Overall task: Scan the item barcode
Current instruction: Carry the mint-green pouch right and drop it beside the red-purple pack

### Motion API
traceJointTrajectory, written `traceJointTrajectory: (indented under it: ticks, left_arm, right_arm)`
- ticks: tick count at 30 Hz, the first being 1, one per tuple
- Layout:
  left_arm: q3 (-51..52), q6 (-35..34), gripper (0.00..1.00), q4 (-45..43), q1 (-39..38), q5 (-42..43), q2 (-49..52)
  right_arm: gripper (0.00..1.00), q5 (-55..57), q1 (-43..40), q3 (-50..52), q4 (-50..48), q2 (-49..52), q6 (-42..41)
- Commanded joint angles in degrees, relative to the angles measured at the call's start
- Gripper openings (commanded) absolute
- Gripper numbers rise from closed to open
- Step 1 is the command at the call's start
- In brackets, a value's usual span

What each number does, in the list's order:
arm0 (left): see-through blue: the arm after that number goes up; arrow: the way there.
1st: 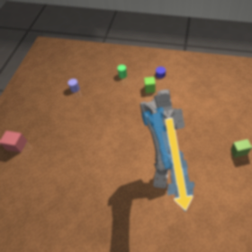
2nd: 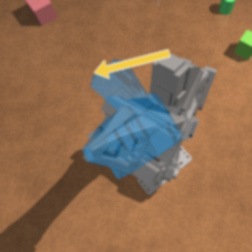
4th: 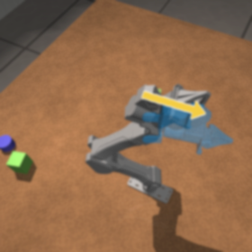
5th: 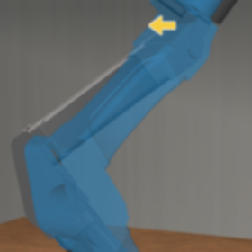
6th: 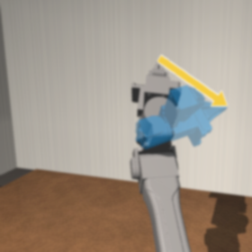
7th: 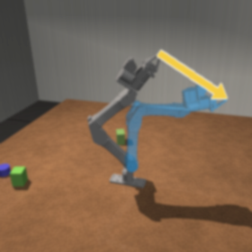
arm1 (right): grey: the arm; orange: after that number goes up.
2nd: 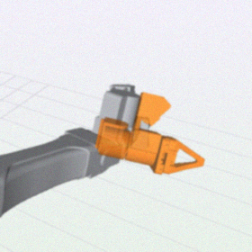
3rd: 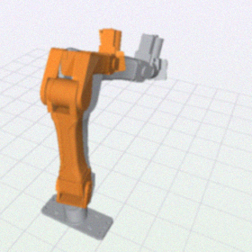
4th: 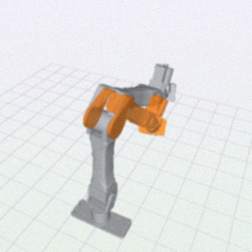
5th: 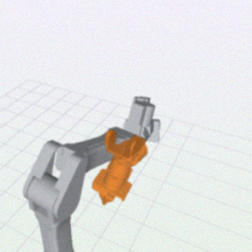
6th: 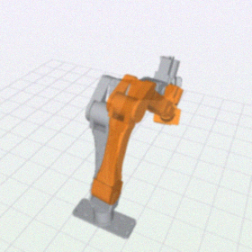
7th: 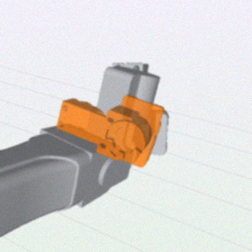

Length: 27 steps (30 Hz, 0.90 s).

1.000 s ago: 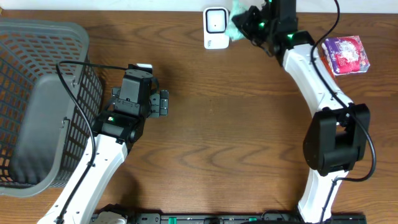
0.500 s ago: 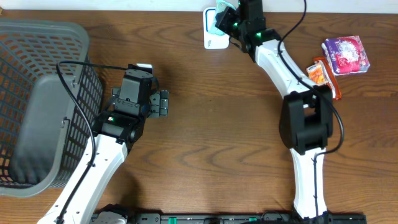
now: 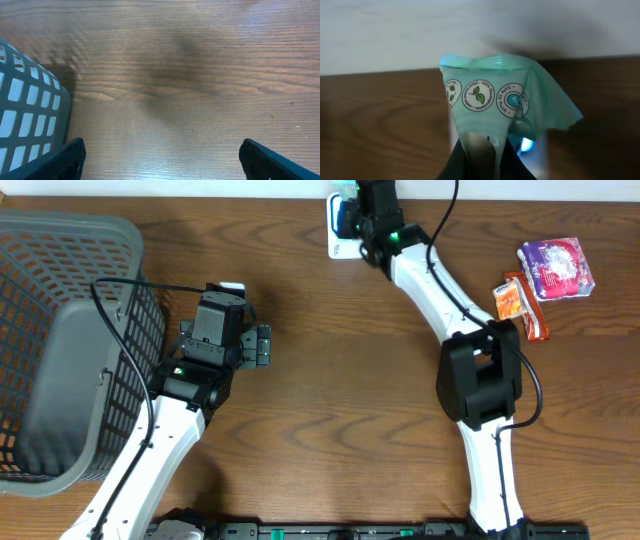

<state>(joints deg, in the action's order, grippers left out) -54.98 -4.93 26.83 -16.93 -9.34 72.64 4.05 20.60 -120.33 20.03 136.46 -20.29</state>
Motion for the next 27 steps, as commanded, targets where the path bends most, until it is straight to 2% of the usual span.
traceJointTrajectory:
  ticks: [1, 4, 7, 10, 13, 14, 16, 18, 27]
  left_arm:
    - [-0.1, -0.5, 0.98, 0.2, 0.2, -0.2, 0.0]
    - [-0.1, -0.5, 0.98, 0.2, 0.2, -0.2, 0.0]
    - [-0.1, -0.5, 0.98, 0.2, 0.2, -0.2, 0.0]
    - [-0.1, -0.5, 0.98, 0.2, 0.2, -0.2, 0.0]
    - [-0.1, -0.5, 0.98, 0.2, 0.2, -0.2, 0.0]
    - [-0.1, -0.5, 0.98, 0.2, 0.2, -0.2, 0.0]
    - [-0.1, -0.5, 0.97, 0.2, 0.2, -0.2, 0.0]
    - [-0.1, -0.5, 0.98, 0.2, 0.2, -0.2, 0.0]
    - [-0.1, -0.5, 0.98, 0.2, 0.2, -0.2, 0.0]
  right_arm:
    - [0.01, 13.8, -5.9, -2.7, 5.5, -4.3, 2.4]
    - [0.01, 21.7, -10.6, -2.7, 14.4, -5.2, 3.0]
    - [0.02, 21.5, -14.6, -2.6, 22.8, -5.1, 5.9]
    - [0.39, 20.4, -18.3, -2.4, 28.4, -5.0, 5.7]
    - [0.54, 19.4, -20.9, -2.4, 30.8, -5.0, 5.7]
    - [0.68, 19.4, -21.4, -2.4, 31.3, -5.0, 5.7]
    - [0.80, 19.4, -21.8, -2.5, 32.6, -5.2, 5.8]
    - [0.97, 19.6, -21.9, -2.6, 34.9, -7.0, 5.7]
    - [0.99, 16.6, -20.4, -2.6, 41.6, -23.4, -0.6]
